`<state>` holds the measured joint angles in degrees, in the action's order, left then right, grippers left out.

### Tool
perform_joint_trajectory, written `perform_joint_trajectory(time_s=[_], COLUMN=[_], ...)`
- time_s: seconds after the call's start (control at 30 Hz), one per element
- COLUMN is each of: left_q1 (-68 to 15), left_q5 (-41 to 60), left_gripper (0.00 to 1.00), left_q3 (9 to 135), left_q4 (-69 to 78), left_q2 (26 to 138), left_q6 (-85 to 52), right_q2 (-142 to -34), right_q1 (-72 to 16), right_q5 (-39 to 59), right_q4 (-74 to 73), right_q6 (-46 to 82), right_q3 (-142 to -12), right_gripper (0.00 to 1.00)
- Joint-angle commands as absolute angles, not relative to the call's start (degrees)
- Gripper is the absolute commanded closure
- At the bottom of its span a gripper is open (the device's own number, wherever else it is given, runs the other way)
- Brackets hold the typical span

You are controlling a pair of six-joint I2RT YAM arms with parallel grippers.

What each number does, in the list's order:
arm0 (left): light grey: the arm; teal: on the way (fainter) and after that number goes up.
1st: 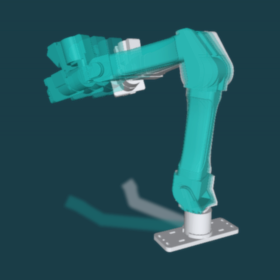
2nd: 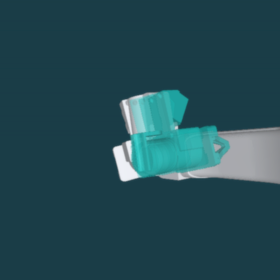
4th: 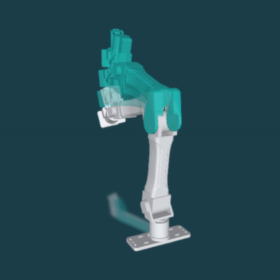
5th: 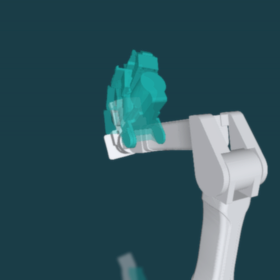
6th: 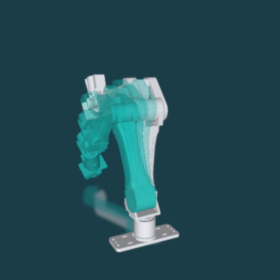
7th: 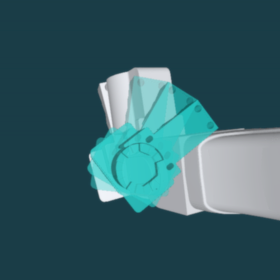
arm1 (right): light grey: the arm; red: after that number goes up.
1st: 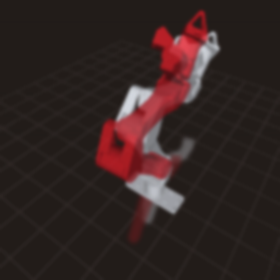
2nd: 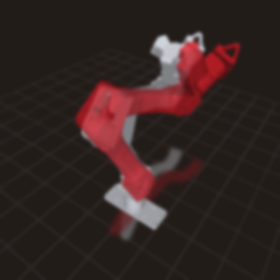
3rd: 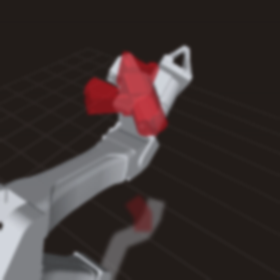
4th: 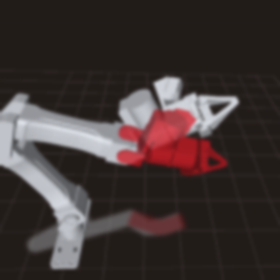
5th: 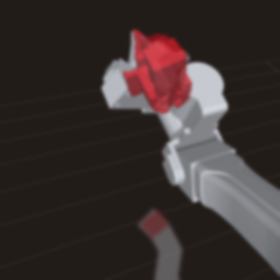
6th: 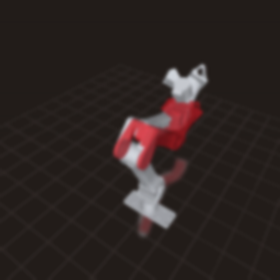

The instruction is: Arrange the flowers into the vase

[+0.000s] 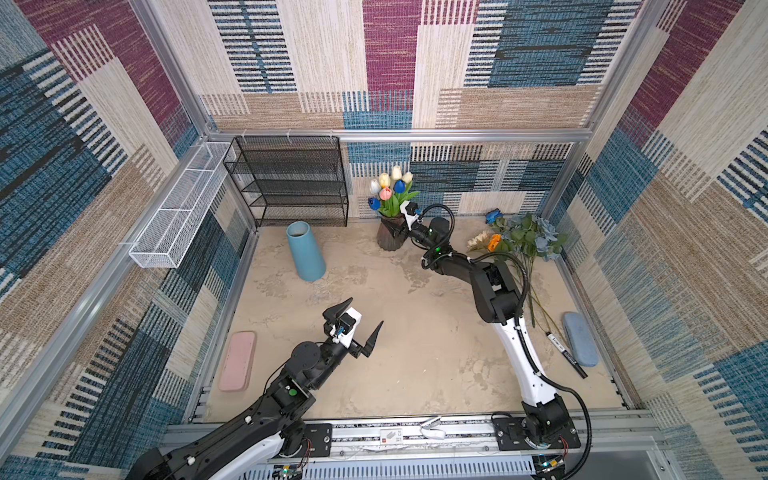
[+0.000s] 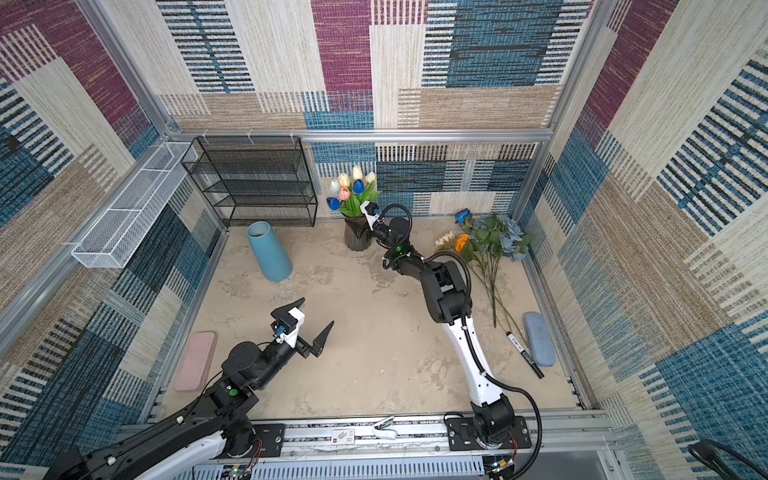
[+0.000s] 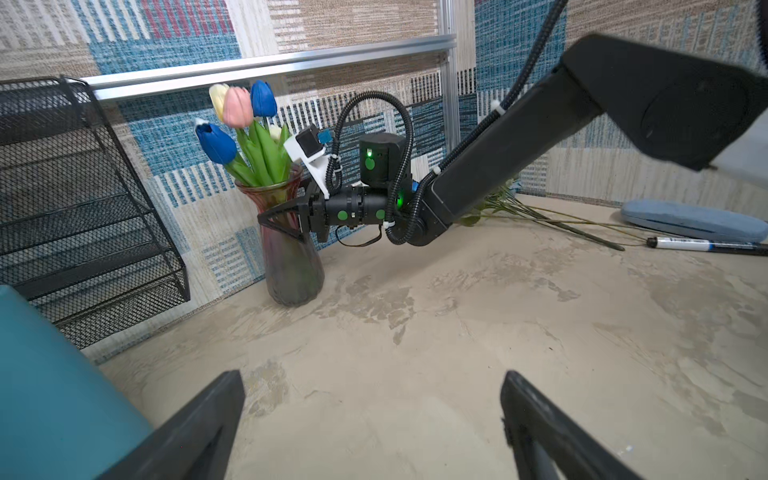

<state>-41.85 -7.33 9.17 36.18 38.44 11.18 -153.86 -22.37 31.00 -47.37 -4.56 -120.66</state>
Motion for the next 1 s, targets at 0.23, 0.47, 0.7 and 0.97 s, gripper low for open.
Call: perform_joint_trajectory(time_s=[0.23,0.47,0.7,0.97], left_q1=[-39.1,-37.6,-36.1,-21.1], left_q5=[-13.9,-11.5,-13.3,-17.1], left_gripper=[0.01,0.01,0.01,0.01], left_q3=[9.5,11.0,12.5,17.4], left_q4=[28.5,28.4,28.7,24.4], left_q2=[34.4,36.4,38.5,44.1], left_q6=[9.0,8.3,6.6,-0.9], right_q2=[-167.4,-164.9,-158.8,-136.0], right_q1=[-22.1,-22.1,-21.6,-21.6], right_q5=[30.2,30.9,32.8,30.6], right_q4=[-37.0,-36.0,-39.8,-66.4], right_q6=[-4.5,-5.4,-3.0,2.7], right_q3=[-147.4,-145.0,-135.8,-95.0], right_gripper=[0.33,0.04,0.0,0.0])
